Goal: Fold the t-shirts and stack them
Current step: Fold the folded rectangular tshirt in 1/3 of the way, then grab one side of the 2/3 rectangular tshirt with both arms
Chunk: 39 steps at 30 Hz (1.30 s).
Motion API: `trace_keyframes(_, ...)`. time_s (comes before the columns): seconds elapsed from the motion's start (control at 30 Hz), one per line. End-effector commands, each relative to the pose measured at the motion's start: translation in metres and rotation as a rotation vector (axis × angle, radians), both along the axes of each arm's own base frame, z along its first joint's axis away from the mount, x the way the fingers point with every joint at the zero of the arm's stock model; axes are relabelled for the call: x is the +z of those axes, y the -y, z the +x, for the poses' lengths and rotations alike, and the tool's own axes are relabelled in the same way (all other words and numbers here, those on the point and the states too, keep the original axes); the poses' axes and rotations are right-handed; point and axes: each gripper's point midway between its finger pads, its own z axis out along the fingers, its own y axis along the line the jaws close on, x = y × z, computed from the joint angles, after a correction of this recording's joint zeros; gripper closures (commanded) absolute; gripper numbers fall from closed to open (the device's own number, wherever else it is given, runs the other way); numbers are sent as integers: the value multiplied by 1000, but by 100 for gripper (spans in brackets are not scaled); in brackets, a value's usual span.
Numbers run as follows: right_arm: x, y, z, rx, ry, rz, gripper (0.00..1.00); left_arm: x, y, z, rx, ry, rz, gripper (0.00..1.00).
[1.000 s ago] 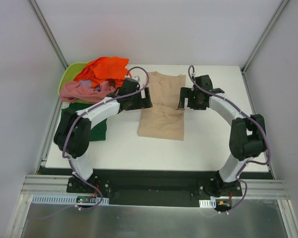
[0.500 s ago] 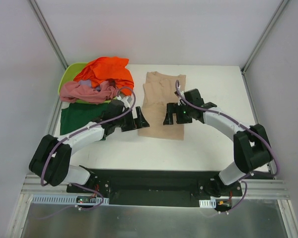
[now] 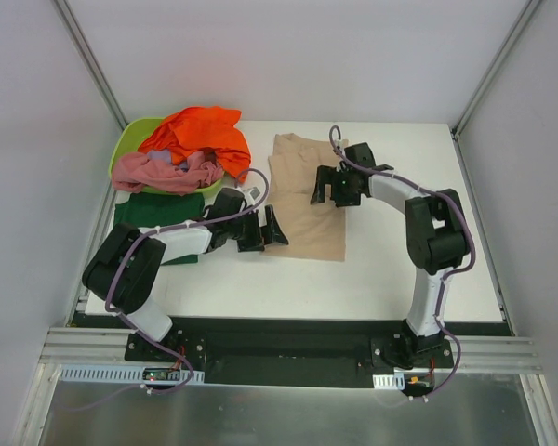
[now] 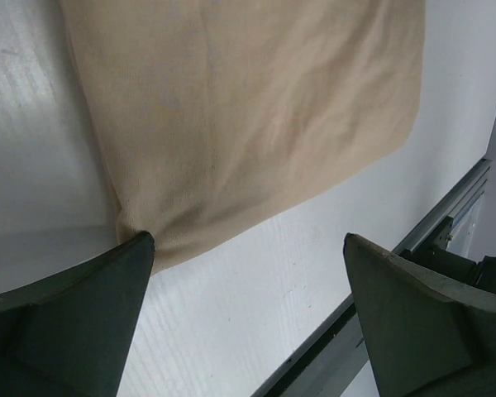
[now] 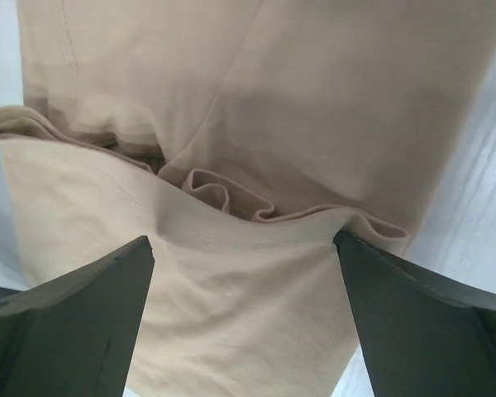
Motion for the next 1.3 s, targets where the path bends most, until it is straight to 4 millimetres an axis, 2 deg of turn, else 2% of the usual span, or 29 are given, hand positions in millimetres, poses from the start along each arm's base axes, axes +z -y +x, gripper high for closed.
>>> trace_keyframes(0.0, 3, 8, 24, -36, 27, -20, 4, -16, -2, 2, -31, -9, 61, 1)
trace_keyframes(0.17, 3, 12, 31, -44, 28, -21, 4, -15, -5, -3, -41, -12, 75, 1)
trace_keyframes(0.27, 19, 17, 27, -41, 31, -18, 4, -9, -14, -1, -9, 19, 106, 1)
trace_keyframes(0.4, 63, 35, 12, -33, 115, -69, 4, 13, -17, 3, 9, 81, 101, 1)
trace_keyframes(0.53, 117, 56, -24, -105, 210, -63, 4, 29, -30, 4, 73, 129, 129, 1)
trace_keyframes(0.63, 151, 74, -51, -180, 349, -30, 4, 31, -41, -1, 111, 140, 157, 1)
trace_keyframes(0.73, 170, 88, -73, -204, 497, 5, 4, 28, -52, -7, 138, 128, 193, 1)
trace_keyframes(0.83, 162, 81, -103, -60, 586, 37, 4, 24, -54, -8, 179, 95, 192, 1)
trace_keyframes(0.9, 152, 65, -127, -16, 518, 148, 4, 18, -55, -6, 215, 63, 199, 1)
trace_keyframes(0.97, 133, 55, -146, -56, 385, 254, 4, 13, -52, -3, 224, 31, 201, 1)
trace_keyframes(1.07, 104, 52, -159, -117, 249, 294, 4, 4, -49, 6, 232, 7, 219, 4)
trace_keyframes(1.13, 85, 57, -162, -165, 195, 275, 4, -4, -45, 7, 222, -24, 226, 12)
trace_keyframes(1.27, 64, 60, -163, -199, 136, 244, 4, -17, -35, 1, 175, -88, 205, 27)
